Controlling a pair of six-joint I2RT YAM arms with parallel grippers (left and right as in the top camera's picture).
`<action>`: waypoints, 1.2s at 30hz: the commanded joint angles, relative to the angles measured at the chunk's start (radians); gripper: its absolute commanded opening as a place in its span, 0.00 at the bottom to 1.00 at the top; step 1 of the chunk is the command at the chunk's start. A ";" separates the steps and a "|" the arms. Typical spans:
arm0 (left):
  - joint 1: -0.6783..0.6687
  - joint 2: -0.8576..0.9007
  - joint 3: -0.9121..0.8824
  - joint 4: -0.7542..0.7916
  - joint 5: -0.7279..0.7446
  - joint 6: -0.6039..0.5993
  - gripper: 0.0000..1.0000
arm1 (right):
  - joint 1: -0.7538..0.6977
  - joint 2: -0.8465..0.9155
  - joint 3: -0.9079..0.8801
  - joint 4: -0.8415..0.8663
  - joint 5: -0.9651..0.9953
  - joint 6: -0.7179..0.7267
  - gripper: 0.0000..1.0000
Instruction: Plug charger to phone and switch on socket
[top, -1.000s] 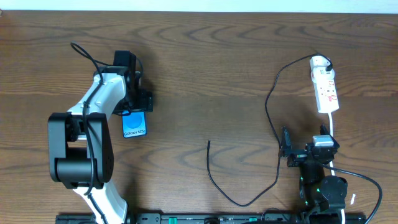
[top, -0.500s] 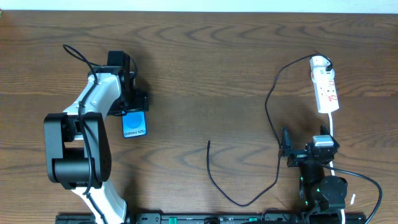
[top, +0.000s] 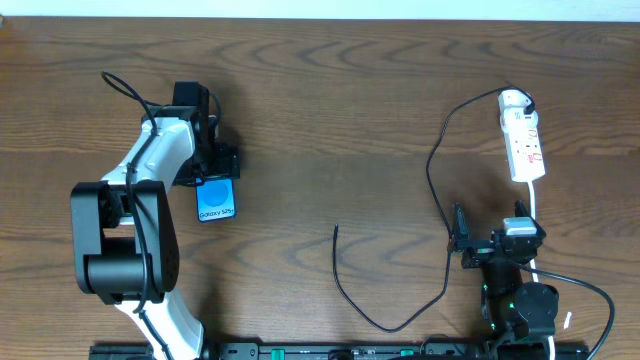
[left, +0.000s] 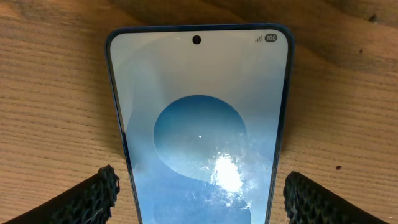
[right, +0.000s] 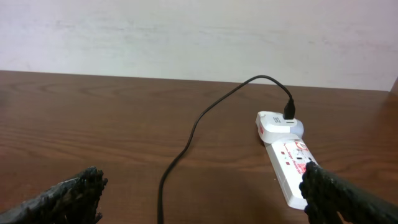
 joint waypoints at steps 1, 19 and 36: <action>0.003 0.003 -0.004 -0.005 0.001 -0.005 0.87 | 0.002 -0.006 -0.002 -0.005 -0.006 -0.004 0.99; 0.003 0.003 -0.004 -0.002 0.001 -0.005 0.87 | 0.002 -0.006 -0.002 -0.005 -0.006 -0.004 0.99; 0.003 0.017 -0.006 0.000 0.002 -0.005 0.62 | 0.002 -0.006 -0.002 -0.005 -0.006 -0.004 0.99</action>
